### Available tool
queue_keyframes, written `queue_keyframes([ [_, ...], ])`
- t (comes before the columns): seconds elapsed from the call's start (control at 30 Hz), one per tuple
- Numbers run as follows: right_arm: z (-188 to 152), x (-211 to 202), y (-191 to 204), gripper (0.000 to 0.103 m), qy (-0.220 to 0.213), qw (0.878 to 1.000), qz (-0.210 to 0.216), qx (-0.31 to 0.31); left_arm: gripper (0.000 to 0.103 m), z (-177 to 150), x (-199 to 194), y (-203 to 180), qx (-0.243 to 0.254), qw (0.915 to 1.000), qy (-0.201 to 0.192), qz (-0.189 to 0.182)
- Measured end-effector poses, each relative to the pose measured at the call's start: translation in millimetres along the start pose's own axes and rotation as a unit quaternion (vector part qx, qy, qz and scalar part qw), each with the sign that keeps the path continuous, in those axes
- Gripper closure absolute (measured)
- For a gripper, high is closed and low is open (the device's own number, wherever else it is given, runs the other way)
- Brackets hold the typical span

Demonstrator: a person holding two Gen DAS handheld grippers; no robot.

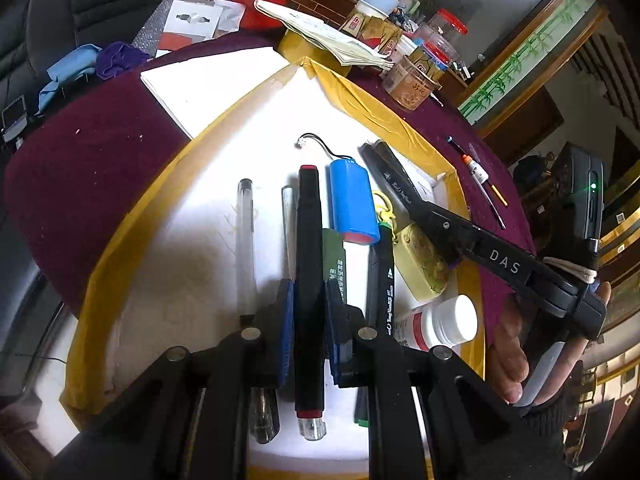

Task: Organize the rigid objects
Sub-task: 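Carry both markers over the white tray and open both grippers to drop them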

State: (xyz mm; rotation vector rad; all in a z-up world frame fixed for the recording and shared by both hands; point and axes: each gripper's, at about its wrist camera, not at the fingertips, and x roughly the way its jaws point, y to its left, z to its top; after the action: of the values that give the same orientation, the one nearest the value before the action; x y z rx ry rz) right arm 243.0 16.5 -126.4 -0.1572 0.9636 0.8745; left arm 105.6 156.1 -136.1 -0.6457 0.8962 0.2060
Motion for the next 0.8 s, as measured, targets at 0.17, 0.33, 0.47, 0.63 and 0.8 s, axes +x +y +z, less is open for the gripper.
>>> queue_keyframes([
  [0.17,-0.1,-6.0,-3.7,0.089,-0.003,1.000,0.011,0.010,0.088,1.1,0.9,-2.3,-0.001,0.9999,0.000,0.011],
  [0.33,-3.0,-37.3,-18.9,0.075,-0.035,0.998,0.049,0.030,0.068,0.7,-10.1,-1.5,-0.016,0.9997,-0.016,0.009],
  [0.47,-14.5,-64.5,-35.3,0.070,-0.054,0.997,0.046,0.028,0.064,-6.9,-32.2,-17.2,-0.003,0.9983,-0.057,0.013],
  [0.63,-37.3,-93.7,-78.7,0.070,-0.081,0.992,0.049,0.078,0.060,-16.7,-46.5,-57.6,0.047,0.9963,-0.066,-0.028],
  [0.8,-49.3,-90.0,-121.0,0.071,-0.057,0.988,0.046,0.139,0.060,-31.3,-43.3,-110.9,0.109,0.9917,-0.051,-0.046],
])
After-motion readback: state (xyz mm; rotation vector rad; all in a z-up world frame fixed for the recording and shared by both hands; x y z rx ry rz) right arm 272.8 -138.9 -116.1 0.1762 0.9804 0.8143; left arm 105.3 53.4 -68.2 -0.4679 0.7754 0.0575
